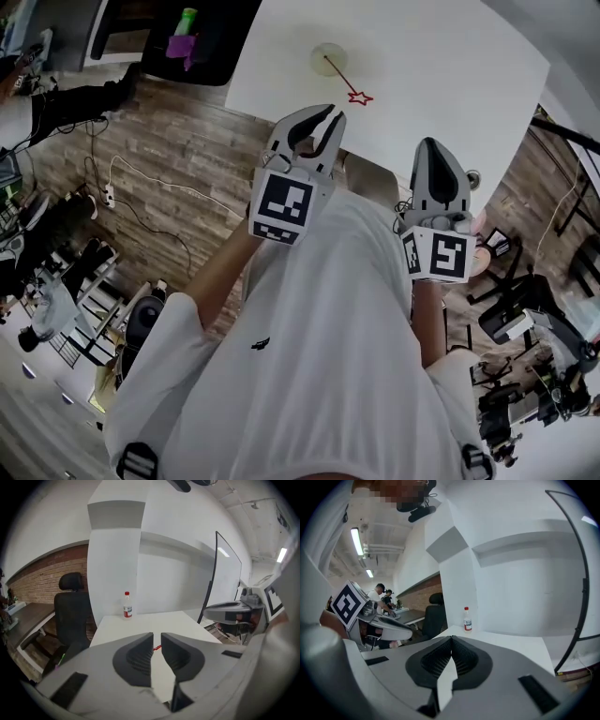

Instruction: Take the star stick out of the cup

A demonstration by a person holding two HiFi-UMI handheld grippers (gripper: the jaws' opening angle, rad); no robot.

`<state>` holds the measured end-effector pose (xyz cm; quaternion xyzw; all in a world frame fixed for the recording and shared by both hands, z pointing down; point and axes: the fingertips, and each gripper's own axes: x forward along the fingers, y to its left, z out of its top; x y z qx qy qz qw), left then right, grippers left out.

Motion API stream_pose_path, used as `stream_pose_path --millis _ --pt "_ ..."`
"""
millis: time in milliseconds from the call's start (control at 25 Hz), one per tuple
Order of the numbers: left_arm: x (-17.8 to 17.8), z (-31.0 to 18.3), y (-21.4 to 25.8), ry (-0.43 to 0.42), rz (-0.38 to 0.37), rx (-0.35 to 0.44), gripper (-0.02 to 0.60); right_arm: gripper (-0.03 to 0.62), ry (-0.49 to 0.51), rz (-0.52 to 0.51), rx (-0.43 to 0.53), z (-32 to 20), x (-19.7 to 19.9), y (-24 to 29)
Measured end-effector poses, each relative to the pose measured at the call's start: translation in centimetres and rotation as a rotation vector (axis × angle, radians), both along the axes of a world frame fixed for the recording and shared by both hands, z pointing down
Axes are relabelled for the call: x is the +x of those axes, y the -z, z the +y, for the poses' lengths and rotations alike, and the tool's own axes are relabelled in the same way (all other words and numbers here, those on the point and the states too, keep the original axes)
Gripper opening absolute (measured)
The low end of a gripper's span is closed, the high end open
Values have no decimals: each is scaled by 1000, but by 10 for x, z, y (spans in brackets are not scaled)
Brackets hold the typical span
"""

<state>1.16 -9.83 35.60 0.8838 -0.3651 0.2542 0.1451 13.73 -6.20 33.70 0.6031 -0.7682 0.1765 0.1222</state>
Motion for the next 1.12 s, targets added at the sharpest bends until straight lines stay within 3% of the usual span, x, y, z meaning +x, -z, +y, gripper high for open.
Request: stream_pose_path --millis 280,600,920,1120 --pt "14 2 -8 -81 -80 56 144 3 25 -10 -22 -2 -1 -9" --pt "19 -4 -25 -103 -137 76 150 3 26 -21 -49 -3 -1 -19" --pt "27 -11 -51 -118 -198 44 150 3 44 -45 -67 -3 -2 -29" --pt "30 -14 -63 -149 -279 65 152 3 37 -50 -76 -5 1 -32"
